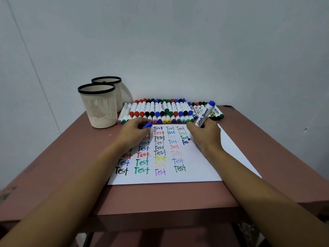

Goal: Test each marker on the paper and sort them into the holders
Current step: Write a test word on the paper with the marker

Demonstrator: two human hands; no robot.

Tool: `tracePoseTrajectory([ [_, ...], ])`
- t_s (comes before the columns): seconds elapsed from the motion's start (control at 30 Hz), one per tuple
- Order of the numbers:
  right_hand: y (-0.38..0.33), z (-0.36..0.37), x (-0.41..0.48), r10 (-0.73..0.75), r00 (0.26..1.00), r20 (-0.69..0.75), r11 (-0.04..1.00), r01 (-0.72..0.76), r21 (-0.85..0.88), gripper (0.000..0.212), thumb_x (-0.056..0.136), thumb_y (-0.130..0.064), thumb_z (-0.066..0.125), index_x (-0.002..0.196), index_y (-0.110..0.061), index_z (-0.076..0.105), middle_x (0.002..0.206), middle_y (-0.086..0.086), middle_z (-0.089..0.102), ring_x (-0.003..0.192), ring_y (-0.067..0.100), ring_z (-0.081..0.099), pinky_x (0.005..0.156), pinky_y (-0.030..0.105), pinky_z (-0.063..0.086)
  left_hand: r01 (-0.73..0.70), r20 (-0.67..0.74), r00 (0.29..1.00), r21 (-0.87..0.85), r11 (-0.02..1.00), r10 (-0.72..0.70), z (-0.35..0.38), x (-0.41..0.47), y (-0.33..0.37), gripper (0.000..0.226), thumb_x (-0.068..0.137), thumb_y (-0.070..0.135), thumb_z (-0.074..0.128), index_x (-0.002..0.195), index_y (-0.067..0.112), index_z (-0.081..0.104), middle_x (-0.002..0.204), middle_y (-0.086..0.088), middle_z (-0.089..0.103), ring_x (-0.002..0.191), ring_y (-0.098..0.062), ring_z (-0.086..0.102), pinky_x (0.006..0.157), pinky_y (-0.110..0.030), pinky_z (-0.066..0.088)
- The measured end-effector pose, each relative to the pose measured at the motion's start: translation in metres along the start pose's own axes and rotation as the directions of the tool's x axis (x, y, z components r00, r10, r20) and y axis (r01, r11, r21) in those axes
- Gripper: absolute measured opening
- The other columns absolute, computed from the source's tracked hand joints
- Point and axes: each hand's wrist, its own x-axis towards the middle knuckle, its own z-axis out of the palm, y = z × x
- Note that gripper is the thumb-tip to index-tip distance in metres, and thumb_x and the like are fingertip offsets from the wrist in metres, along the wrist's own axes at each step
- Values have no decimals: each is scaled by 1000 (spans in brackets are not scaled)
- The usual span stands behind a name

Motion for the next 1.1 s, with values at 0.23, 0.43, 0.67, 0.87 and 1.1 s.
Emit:
tracePoseTrajectory([
  [0.23,1,0,0,-11,999,41,1000,12,-22,19,82,-16,63,72,-7,49,67,6,50,63,15,45,54,28,37,-6,5,1000,6,1000,6,1,0,-1,34,91,15,55,125,15,56,117,-3,58,95,-13,53,72,-18,36],
  [0.43,1,0,0,4,1000,21,1000,-4,1,18,82,-16,64,74,-4,52,68,6,51,61,15,46,53,27,39,-54,20,998,27,998,53,2,1,-3,32,92,15,55,124,17,57,117,-3,60,96,-14,56,71,-19,40],
  [0.67,0,0,0,3,1000,1,1000,-3,17,22,83,-16,63,69,-9,47,65,1,48,59,12,43,53,24,37,-162,46,987,211,964,156,4,-3,0,37,94,17,49,130,22,52,126,-3,58,103,-16,53,80,-22,37],
  [0.87,-6,-2,2,58,995,80,948,-81,307,18,87,-7,57,71,-15,53,63,1,50,58,12,46,53,25,40,-239,72,971,245,940,228,7,-6,4,39,94,17,50,133,18,46,123,-6,59,105,-21,55,81,-23,38],
  [1.1,-13,3,-1,-25,943,333,778,-191,599,20,89,6,55,76,-9,57,63,4,59,57,11,58,58,19,53,-332,61,943,106,937,327,9,-7,12,30,92,20,57,121,13,60,111,-1,63,94,-6,52,74,-13,34],
])
